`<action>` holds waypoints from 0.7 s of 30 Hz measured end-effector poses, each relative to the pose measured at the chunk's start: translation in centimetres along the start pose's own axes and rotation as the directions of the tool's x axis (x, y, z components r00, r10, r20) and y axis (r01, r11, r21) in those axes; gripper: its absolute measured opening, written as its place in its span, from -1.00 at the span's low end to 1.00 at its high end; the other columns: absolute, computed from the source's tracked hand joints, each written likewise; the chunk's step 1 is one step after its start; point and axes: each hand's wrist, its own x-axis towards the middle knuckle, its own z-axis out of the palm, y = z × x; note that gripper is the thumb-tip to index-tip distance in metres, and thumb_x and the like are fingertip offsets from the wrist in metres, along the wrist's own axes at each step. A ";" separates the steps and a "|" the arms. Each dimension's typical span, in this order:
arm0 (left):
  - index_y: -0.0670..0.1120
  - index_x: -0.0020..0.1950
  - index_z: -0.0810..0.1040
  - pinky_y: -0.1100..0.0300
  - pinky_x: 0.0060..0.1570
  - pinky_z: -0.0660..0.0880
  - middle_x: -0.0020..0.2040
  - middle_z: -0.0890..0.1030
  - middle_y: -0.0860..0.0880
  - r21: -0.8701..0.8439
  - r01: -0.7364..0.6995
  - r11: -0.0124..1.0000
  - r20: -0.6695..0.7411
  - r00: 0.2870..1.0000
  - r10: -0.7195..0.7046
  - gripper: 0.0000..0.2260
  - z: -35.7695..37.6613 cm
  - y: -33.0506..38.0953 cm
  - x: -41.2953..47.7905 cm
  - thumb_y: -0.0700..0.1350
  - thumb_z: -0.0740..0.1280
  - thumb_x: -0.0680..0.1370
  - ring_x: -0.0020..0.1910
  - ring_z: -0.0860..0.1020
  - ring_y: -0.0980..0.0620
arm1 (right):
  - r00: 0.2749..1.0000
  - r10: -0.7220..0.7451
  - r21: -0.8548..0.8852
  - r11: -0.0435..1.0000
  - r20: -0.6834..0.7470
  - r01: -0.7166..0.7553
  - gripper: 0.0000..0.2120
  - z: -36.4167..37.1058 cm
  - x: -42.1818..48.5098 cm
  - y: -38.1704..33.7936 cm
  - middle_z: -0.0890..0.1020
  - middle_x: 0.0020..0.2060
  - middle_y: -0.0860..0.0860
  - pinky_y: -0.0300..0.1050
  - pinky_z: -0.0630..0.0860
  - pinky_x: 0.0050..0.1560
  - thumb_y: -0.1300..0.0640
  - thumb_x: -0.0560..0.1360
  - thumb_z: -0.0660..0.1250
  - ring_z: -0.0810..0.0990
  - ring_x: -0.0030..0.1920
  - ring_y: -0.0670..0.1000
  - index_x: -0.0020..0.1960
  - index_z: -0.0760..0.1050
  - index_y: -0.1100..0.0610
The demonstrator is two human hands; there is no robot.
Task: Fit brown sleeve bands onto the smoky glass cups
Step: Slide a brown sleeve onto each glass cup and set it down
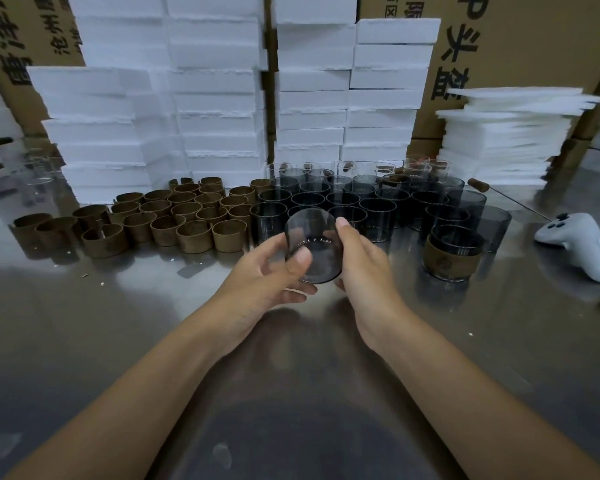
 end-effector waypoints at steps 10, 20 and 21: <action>0.05 -0.16 0.71 0.26 -0.20 0.58 -0.22 0.69 -0.05 -0.023 -0.032 0.999 -0.086 0.996 0.030 -0.62 -1.1 -0.4 0.8 0.33 0.43 0.28 -0.29 0.62 0.07 | 0.958 -0.092 -0.044 0.993 0.271 0.107 -0.66 -0.2 -0.5 0.5 0.68 -0.13 -0.19 -0.40 0.48 -0.14 -0.14 0.36 0.43 0.62 -0.11 -0.33 0.09 0.50 -0.09; 0.14 -0.03 0.58 0.33 -0.07 0.45 -0.07 0.64 0.14 0.330 -0.116 0.937 -0.425 0.868 0.257 -0.92 -3.9 -0.3 2.2 -0.03 0.30 0.57 -0.12 0.56 0.31 | 0.996 0.009 0.134 0.991 0.087 -0.021 -0.66 -0.6 0.4 0.9 0.71 -0.03 0.03 -0.16 0.56 -0.03 -0.09 0.45 0.39 0.67 0.03 0.00 0.08 0.60 0.13; 0.15 -0.01 0.57 0.32 -0.01 0.46 -0.02 0.62 0.14 0.368 -0.122 0.922 -0.462 0.836 0.295 -0.86 -4.6 -0.3 2.3 -0.11 0.32 0.57 -0.05 0.55 0.29 | 0.996 0.014 0.131 0.991 0.092 -0.026 -0.66 -0.6 0.5 0.9 0.71 -0.03 0.05 -0.15 0.56 -0.01 -0.10 0.45 0.39 0.67 0.03 0.01 0.08 0.60 0.13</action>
